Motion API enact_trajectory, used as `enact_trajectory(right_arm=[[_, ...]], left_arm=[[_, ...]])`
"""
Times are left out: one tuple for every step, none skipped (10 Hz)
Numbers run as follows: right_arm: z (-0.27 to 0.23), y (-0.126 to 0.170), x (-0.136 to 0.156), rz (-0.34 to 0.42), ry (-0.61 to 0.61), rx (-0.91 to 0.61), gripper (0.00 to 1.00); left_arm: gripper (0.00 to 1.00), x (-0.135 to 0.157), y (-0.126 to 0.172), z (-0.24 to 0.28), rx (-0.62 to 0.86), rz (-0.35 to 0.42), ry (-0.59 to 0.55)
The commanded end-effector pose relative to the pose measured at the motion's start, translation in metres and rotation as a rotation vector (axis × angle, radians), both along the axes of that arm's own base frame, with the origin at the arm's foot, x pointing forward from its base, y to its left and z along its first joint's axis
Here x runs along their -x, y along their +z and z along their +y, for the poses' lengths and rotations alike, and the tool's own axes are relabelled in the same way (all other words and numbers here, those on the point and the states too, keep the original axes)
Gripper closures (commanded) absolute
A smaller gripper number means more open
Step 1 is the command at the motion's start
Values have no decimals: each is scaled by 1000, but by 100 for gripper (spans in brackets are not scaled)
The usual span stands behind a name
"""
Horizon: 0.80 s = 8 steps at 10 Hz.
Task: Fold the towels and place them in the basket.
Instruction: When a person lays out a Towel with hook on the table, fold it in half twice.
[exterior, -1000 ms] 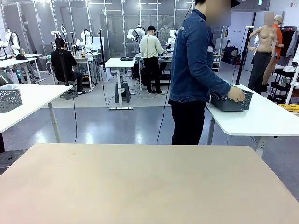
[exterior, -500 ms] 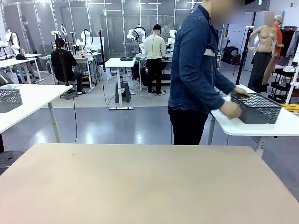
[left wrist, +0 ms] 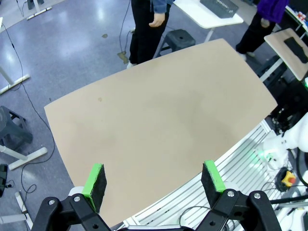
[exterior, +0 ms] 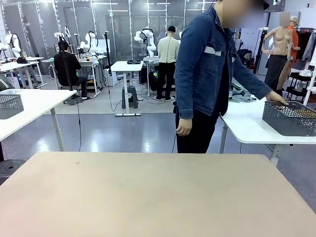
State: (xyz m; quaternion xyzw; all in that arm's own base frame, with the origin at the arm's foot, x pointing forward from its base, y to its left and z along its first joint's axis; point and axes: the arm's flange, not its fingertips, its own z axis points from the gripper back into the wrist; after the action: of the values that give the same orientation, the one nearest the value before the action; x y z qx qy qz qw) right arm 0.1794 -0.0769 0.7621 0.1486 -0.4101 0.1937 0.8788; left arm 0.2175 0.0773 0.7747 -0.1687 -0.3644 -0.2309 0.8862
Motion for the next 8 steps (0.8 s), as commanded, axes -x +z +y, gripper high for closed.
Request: enact_trajectory(right_arm=[[0,0,1,-3,7,-1,0],[0,0,1,-3,7,-1,0],[0,0,1,-3,7,-1,0],[0,0,1,-3,7,-1,0],[0,0,1,-3,7,-1,0],[0,0,1,-3,7,-1,0],[0,0,1,-3,7,-1,0],[0,0,1,-3,7,-1,0]], left_arm=[[0,0,0,-2,-5,0,-18],[0,0,0,-2,-5,0,-18],[0,0,0,-2,-5,0,-18],[0,0,0,-2,-5,0,-18],[0,0,0,-2,-5,0,-18],[0,0,0,-2,-5,0,-18],[0,0,0,-2,-5,0,-18],[0,0,0,-2,-5,0,-18]])
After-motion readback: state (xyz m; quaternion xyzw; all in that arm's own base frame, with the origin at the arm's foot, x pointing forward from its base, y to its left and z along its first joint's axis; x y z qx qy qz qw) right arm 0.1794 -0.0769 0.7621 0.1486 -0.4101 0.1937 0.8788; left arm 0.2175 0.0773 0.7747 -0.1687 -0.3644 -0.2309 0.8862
